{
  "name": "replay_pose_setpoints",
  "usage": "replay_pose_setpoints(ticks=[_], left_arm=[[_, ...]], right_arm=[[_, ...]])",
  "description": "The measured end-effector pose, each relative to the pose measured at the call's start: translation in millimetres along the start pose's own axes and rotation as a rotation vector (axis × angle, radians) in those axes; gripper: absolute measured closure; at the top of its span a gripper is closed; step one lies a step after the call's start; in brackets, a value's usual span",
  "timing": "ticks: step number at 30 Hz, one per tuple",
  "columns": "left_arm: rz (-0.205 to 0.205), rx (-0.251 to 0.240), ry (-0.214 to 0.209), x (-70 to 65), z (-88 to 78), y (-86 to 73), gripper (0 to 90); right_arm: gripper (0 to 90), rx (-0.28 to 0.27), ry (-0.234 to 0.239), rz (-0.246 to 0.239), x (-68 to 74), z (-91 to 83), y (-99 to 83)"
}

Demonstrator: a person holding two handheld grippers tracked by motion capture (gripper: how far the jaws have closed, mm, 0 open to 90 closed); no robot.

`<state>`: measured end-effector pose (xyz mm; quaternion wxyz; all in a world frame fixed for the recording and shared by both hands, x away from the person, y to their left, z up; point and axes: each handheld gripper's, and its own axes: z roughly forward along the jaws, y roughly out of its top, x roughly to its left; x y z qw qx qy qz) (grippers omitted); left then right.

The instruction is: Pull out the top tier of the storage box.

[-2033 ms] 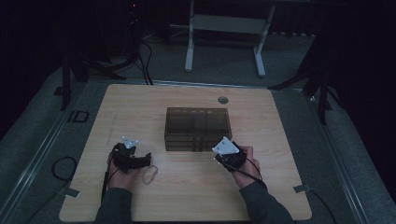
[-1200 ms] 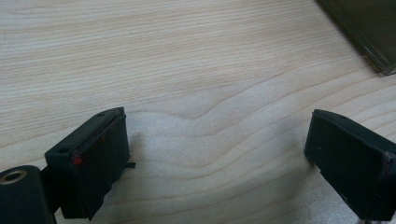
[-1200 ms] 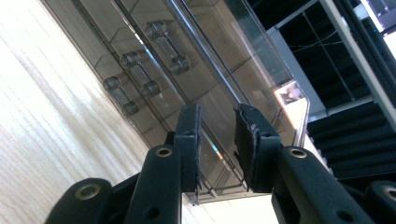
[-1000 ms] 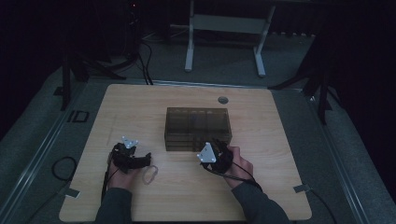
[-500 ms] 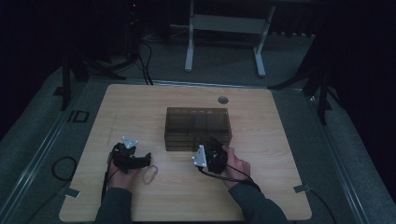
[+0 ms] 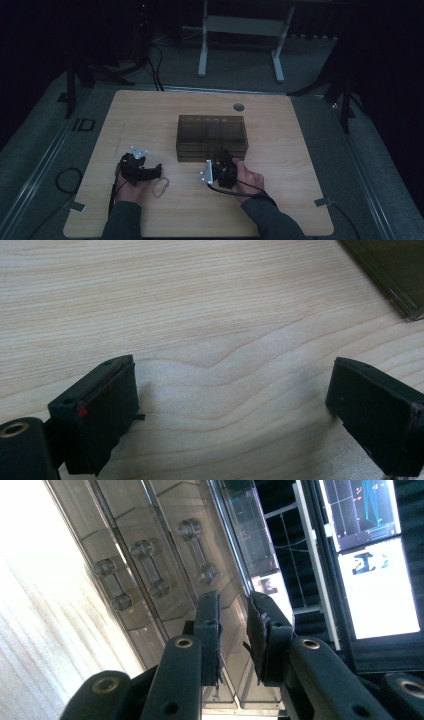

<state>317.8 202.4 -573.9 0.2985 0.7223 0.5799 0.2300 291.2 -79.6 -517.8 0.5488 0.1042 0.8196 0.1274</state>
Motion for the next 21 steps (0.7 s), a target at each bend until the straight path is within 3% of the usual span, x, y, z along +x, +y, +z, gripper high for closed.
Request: replay_pose_setpoints(ticks=[21], left_arm=[[0.0, 0.0, 0.0, 0.0, 0.0, 0.0, 6.8]], right_arm=[[77.4, 0.0, -0.043, -0.105, 15.0, 6.8, 5.3]])
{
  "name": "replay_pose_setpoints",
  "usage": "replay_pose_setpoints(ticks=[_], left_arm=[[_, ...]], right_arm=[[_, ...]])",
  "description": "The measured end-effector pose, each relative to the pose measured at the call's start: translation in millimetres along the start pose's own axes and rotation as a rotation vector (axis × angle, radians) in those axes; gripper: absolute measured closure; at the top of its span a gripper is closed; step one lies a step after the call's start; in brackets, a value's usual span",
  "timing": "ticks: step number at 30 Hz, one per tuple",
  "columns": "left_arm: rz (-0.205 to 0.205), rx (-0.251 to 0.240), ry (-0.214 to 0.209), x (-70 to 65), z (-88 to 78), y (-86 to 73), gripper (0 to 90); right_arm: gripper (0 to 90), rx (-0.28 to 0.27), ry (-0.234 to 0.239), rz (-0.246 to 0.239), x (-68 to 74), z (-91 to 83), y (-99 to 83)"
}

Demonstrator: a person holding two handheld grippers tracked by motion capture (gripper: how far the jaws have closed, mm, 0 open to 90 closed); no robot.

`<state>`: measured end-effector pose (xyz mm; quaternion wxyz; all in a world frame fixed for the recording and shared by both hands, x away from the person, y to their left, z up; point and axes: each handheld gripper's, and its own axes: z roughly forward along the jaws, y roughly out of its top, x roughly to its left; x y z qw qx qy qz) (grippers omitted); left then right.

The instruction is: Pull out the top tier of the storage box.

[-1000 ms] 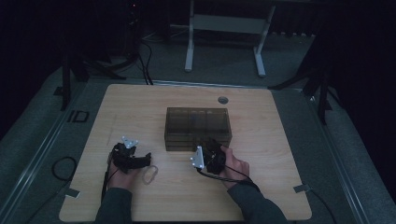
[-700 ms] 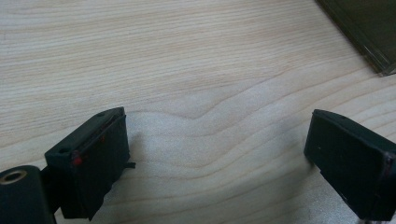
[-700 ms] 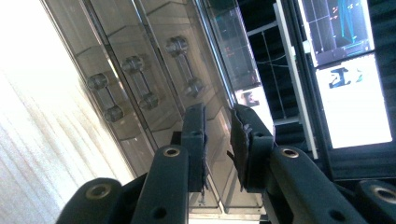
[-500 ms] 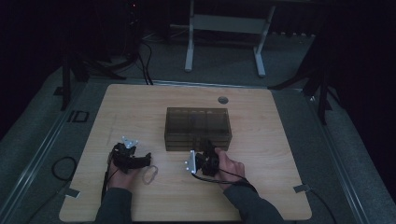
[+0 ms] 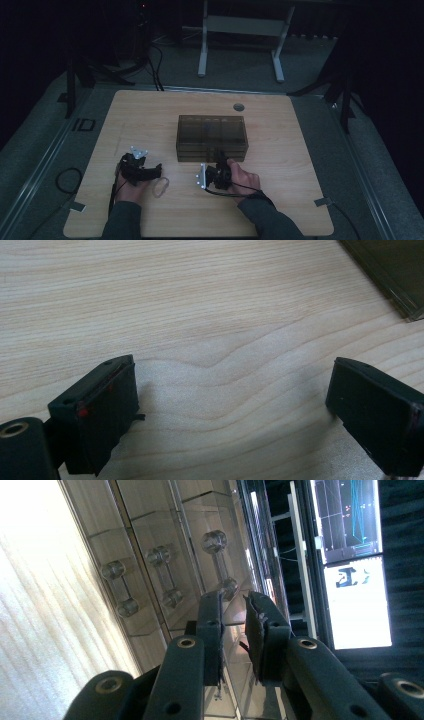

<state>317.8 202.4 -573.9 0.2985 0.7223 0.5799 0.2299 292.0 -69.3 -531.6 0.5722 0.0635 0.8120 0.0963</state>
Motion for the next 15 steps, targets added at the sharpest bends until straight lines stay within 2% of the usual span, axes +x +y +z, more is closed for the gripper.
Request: replay_pose_setpoints(ticks=[8, 10, 15], left_arm=[[0.001, 0.001, 0.0, 0.0, 0.0, 0.0, 6.7], [0.0, 0.0, 0.0, 0.0, 0.0, 0.0, 6.8], [0.001, 0.001, 0.0, 0.1, -0.1, 0.0, 6.7]], right_arm=[[77.5, 0.002, -0.009, -0.021, 2.9, 1.9, 0.3], [77.5, 0.0, -0.022, -0.043, 4.2, 2.7, 0.6], [77.7, 0.002, -0.035, -0.063, 6.8, 4.4, 1.1]])
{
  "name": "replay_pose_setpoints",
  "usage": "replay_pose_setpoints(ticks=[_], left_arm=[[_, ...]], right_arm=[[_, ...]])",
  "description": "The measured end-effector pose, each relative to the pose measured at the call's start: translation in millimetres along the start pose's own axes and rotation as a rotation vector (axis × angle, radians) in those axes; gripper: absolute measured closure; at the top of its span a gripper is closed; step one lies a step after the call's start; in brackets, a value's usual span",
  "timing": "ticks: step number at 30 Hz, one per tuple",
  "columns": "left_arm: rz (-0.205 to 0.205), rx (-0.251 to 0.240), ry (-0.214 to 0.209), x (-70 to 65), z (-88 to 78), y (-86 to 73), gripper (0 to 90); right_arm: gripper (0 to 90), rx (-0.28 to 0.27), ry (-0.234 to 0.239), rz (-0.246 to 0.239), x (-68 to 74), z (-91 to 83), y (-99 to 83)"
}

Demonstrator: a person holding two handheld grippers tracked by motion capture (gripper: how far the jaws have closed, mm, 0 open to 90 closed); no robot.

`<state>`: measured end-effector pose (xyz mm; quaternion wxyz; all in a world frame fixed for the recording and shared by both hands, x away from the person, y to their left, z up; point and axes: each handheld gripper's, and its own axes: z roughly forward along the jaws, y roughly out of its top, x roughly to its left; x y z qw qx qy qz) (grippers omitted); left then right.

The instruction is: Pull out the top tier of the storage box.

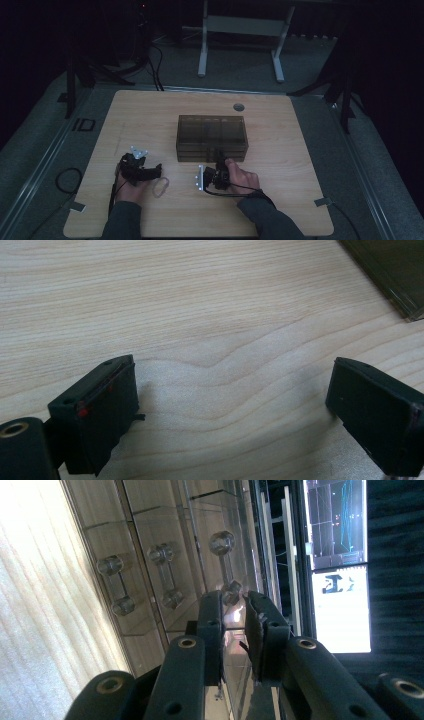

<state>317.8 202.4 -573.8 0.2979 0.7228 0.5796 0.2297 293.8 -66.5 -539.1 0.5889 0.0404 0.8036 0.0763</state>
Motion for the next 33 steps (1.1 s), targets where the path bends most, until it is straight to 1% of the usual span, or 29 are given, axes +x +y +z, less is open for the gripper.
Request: replay_pose_setpoints(ticks=[3, 6, 7, 9, 10, 15, 21, 22, 26, 30, 33], left_arm=[[-0.001, -0.002, 0.0, -0.1, 0.1, -0.1, 6.7], [0.0, -0.001, 0.0, 0.0, 0.1, 0.0, 6.7], [-0.001, -0.002, 0.0, 0.0, 0.1, 0.0, 6.7], [0.0, -0.001, 0.0, 0.0, 0.1, 0.0, 6.8], [-0.001, -0.002, 0.0, -0.1, 0.2, -0.1, 6.7], [-0.001, -0.002, 0.0, -0.1, 0.2, 0.0, 6.7], [-0.001, -0.002, 0.0, 0.0, 0.1, 0.0, 6.7], [-0.001, -0.002, 0.0, -0.1, 0.1, 0.0, 6.8], [-0.001, -0.002, 0.0, -0.1, 0.2, 0.0, 6.7], [0.0, -0.001, 0.0, 0.0, 0.1, 0.0, 6.8], [-0.002, -0.002, 0.0, -0.1, 0.2, 0.0, 6.8]], right_arm=[[77.8, -0.002, -0.004, -0.013, 0.9, 1.2, -0.4], [78.1, 0.001, -0.006, -0.016, 1.8, 1.8, -0.7], [78.3, -0.002, -0.016, -0.031, 2.4, 2.8, -1.0], [79.1, -0.001, -0.017, -0.033, 2.7, 3.1, -1.1], [79.5, -0.001, -0.026, -0.044, 4.0, 3.9, -1.3], [79.4, -0.006, -0.035, -0.052, 4.9, 4.5, -1.3], [79.4, -0.007, -0.058, -0.081, 8.2, 4.3, -0.2], [79.4, -0.008, -0.062, -0.094, 8.7, 4.4, 0.1], [79.4, -0.01, -0.077, -0.106, 10.5, 5.3, 1.2], [79.4, -0.012, -0.095, -0.128, 12.4, 6.4, 1.3], [79.4, -0.012, -0.1, -0.13, 13.2, 6.6, 1.3]])
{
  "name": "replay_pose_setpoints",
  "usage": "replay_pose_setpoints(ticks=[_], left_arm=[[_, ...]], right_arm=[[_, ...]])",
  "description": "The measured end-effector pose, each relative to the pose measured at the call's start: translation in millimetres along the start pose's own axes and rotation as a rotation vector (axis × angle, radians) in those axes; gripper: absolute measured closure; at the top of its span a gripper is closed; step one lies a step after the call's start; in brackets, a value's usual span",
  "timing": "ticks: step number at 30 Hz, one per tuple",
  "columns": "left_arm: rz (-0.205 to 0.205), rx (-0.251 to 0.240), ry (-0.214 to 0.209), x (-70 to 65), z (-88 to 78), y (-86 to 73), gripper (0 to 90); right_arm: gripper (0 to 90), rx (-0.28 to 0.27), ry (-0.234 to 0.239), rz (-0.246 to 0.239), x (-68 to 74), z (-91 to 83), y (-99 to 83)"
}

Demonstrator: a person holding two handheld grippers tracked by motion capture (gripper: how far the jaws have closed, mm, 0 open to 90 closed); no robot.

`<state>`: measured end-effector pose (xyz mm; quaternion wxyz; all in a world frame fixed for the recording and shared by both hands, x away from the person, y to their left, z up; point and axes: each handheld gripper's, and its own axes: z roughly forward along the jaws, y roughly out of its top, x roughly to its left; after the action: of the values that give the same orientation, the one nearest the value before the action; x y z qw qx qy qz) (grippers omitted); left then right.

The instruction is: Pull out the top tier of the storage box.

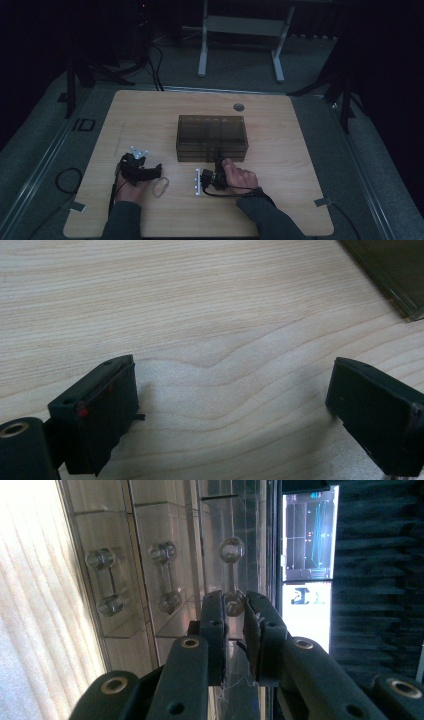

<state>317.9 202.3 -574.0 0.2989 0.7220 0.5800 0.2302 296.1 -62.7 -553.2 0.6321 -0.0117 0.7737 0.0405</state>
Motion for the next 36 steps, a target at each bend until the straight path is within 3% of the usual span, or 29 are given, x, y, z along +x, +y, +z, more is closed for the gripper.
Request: replay_pose_setpoints(ticks=[36], left_arm=[[0.0, 0.0, 0.0, 0.0, 0.0, 0.0, 6.7]], right_arm=[[80.8, -0.024, -0.043, -0.026, 4.8, 2.8, -2.8]])
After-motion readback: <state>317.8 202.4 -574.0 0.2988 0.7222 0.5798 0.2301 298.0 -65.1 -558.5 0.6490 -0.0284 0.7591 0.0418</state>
